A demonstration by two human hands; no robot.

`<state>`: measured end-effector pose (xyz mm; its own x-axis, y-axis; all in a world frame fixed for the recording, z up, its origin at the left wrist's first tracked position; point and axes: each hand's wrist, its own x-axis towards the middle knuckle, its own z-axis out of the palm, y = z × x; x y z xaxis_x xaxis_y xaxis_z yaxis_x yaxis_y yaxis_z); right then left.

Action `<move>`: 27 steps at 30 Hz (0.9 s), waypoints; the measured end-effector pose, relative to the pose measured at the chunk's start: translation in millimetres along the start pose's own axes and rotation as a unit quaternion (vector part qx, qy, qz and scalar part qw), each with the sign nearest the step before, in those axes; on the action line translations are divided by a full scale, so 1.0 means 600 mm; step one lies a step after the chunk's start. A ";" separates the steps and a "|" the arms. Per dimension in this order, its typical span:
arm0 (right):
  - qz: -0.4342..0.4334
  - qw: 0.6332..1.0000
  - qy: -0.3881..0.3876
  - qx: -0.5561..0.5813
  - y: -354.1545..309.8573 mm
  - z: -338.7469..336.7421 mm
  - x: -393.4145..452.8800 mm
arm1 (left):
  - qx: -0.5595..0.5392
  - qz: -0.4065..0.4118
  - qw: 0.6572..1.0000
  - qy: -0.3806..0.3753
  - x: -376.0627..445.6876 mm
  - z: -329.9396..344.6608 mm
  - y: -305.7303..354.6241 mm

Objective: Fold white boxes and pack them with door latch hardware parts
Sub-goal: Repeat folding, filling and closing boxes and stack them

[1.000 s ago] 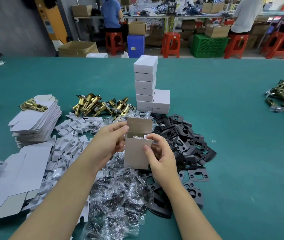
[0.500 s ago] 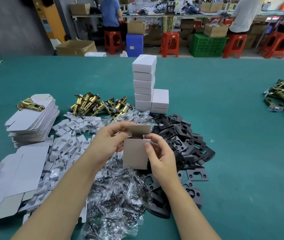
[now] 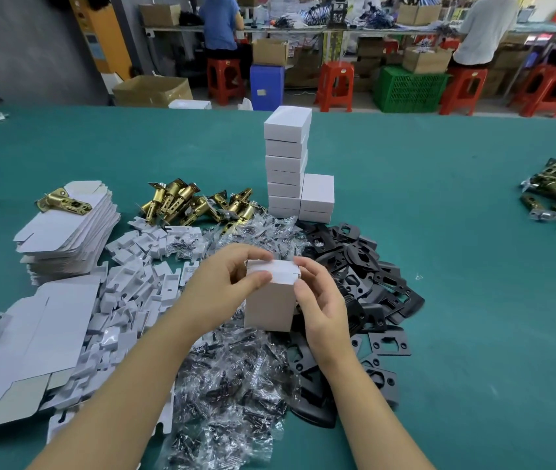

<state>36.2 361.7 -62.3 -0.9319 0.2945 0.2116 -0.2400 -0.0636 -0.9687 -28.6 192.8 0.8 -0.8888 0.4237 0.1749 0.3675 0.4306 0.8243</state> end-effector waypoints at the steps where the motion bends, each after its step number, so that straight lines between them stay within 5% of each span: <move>1: -0.003 1.000 0.006 -0.013 0.000 0.000 0.000 | 0.017 0.009 1.000 -0.006 0.000 -0.001 -0.001; 10: -0.060 0.990 0.023 -0.129 0.003 0.000 0.000 | 0.110 0.087 0.990 -0.003 -0.001 0.008 0.000; 27: -0.126 0.968 0.015 -0.215 0.001 0.002 -0.004 | 0.028 0.063 0.998 0.007 -0.014 0.003 0.018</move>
<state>38.3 360.0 -63.3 -0.8490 0.2769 0.4500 -0.3166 0.4154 -0.8528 -16.7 195.2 7.1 -0.8383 0.4667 0.2819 0.4901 0.4184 0.7647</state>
